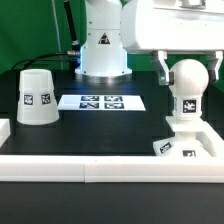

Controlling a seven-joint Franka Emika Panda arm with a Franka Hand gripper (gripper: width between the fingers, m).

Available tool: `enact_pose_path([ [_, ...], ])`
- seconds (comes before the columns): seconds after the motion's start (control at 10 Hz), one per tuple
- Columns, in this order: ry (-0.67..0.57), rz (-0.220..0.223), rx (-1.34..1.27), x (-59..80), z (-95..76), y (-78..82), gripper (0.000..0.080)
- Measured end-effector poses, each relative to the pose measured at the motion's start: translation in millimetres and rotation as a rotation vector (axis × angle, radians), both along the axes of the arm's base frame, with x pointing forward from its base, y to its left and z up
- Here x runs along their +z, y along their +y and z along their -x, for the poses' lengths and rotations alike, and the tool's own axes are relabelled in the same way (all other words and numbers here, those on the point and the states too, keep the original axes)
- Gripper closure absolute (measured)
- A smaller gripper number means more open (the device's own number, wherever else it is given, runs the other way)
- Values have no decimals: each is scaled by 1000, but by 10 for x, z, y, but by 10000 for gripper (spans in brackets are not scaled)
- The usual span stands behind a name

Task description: Assemble lamp

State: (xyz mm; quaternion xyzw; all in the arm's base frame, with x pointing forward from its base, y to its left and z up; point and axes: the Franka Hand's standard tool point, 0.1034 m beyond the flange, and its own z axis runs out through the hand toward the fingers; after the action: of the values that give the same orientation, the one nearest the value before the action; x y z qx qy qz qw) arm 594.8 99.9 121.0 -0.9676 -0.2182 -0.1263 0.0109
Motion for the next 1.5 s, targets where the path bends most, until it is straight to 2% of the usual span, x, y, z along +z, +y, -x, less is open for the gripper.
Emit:
enact_pose_path([
  [0.2, 136, 16, -6, 8, 7, 68, 101],
  [0.5, 270, 38, 0, -30, 49, 67, 101],
  [0.8, 244, 35, 14, -37, -11, 30, 101],
  [0.9, 243, 35, 16, -34, -12, 43, 222],
  [1.5, 245, 30, -12, -34, -15, 42, 223],
])
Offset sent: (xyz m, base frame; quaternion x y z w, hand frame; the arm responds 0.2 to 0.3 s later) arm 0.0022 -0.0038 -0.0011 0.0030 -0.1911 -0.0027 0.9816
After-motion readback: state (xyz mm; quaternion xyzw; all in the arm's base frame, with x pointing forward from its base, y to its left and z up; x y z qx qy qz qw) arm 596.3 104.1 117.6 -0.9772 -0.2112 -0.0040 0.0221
